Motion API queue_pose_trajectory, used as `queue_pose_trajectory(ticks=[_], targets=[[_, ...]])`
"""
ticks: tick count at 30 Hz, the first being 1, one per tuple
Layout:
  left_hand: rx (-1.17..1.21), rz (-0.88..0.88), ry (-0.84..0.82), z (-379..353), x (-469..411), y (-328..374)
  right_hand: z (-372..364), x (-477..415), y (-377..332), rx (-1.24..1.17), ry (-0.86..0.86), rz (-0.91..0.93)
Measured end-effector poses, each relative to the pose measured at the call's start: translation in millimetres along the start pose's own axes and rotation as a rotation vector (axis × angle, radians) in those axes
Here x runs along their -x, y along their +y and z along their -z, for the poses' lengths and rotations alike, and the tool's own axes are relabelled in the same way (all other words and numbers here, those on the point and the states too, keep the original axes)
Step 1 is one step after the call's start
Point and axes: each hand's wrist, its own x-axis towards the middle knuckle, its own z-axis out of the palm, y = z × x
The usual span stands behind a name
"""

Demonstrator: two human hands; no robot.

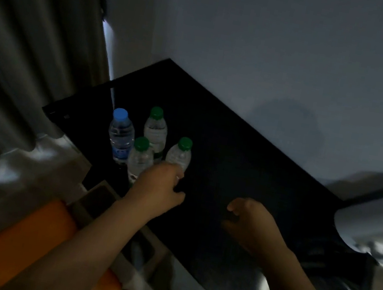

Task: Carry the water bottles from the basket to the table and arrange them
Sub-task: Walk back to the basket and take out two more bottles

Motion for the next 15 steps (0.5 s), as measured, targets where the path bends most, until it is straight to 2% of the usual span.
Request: queue_pose_trajectory(ticks=[8,15], targets=[[-0.155,-0.216,-0.369,-56.1,17.4,70.5,-10.6,76.0,60.5,-0.062,0.076,-0.207],[-0.280,-0.399,-0.474,-124.6,45.4,156.2,-20.6,177.3,132.7,-0.197,0.214,-0.442]])
